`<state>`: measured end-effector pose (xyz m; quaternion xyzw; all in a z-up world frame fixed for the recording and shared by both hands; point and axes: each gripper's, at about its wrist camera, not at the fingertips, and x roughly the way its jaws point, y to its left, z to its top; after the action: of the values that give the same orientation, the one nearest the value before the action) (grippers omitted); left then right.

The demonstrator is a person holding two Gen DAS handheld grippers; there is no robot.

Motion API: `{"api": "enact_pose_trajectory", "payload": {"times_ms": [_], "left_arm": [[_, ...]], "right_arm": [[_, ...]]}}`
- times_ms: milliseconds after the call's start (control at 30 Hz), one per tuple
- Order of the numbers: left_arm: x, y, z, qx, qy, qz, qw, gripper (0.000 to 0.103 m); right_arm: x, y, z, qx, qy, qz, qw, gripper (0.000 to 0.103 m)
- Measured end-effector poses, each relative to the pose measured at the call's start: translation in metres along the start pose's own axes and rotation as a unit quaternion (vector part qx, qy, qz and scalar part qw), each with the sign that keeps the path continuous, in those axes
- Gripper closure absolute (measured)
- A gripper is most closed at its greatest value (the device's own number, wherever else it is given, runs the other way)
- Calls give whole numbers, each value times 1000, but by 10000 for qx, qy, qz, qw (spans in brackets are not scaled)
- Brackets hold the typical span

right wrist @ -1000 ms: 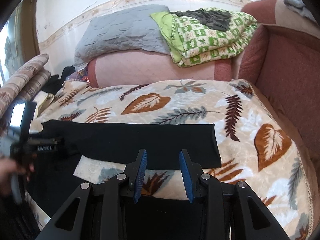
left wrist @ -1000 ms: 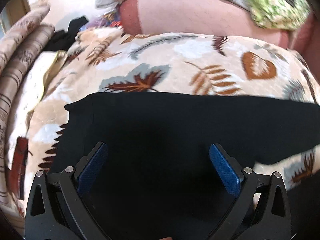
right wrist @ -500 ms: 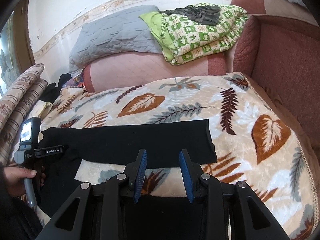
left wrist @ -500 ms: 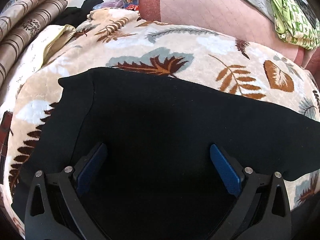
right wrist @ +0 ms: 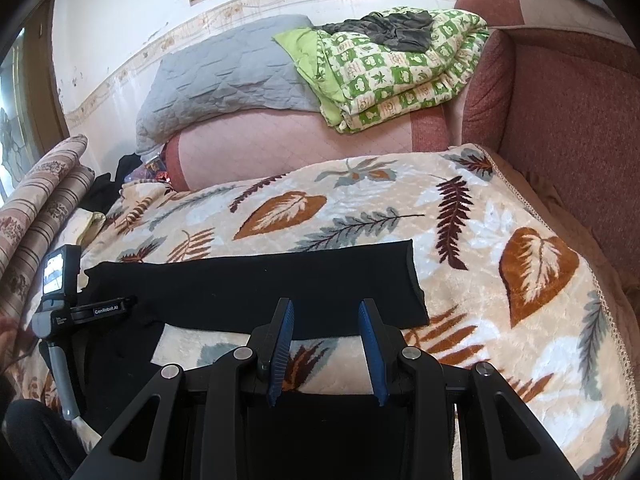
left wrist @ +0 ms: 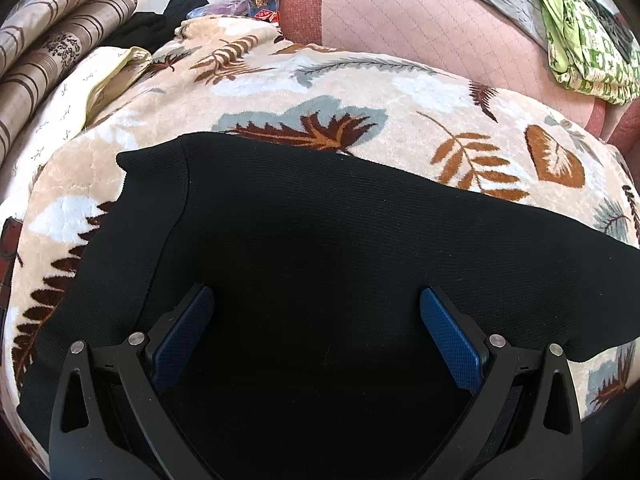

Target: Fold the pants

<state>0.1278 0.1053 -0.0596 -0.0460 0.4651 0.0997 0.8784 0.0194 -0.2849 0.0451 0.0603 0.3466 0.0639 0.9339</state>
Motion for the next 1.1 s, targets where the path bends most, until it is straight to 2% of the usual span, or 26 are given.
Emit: {"api": "enact_pose_trajectory", "payload": {"times_ms": [667,1100], "left_arm": [[0,-1,0,-4,1,0,10000,0],[0,-1,-1,-5,1,-3,10000,0]], "right_arm": [[21,7,-3,-86,267,-173,9995,71],[20,5,-4,-6,260,-230,9994,71]]}}
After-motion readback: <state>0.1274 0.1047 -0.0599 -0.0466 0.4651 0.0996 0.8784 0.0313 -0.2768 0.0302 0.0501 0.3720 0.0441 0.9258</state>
